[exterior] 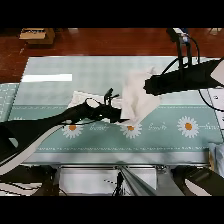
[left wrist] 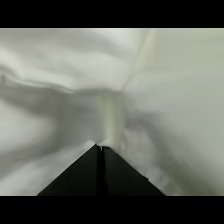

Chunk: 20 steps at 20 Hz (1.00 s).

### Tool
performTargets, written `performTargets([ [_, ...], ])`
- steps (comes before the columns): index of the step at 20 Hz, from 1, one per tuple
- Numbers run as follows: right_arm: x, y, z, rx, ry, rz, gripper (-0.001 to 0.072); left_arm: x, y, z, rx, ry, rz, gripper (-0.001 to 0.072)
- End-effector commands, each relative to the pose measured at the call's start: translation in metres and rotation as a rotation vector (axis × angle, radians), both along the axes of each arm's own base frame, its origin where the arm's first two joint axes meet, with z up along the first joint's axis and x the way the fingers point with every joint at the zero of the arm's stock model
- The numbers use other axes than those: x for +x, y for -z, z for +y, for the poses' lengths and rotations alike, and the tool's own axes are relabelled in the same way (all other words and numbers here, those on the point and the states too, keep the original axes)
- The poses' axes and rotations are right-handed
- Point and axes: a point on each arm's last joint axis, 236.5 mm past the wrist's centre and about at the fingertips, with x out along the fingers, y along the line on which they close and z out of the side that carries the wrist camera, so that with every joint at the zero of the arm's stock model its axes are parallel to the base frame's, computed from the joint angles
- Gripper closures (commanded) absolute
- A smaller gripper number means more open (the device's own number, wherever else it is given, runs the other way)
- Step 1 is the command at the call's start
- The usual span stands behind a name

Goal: Fold the shirts.

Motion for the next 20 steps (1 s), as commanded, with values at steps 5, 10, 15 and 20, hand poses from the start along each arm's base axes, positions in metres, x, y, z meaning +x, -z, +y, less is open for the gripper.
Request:
performTargets([
  [5, 0.012, -0.016, 0.037, 0.053, -0.040, -0.125, 0.0688, 0.092, -0.087, 0.168, 0.125, -0.159, -0.320, 0.0689],
  [10, 0.004, 0.005, 0.137, 0.135, -0.191, -0.177, 0.0688, 0.103, -0.167, 0.326, 0.261, -0.373, -0.492, 0.0688],
  [15, -0.008, 0.029, 0.231, 0.241, -0.278, -0.268, 0.0688, 0.084, -0.214, 0.413, 0.351, -0.577, -0.584, 0.0688],
  [20, 0.011, 0.048, 0.259, 0.309, -0.234, -0.313, 0.0688, 0.077, -0.214, 0.404, 0.341, -0.544, -0.575, 0.0688],
])
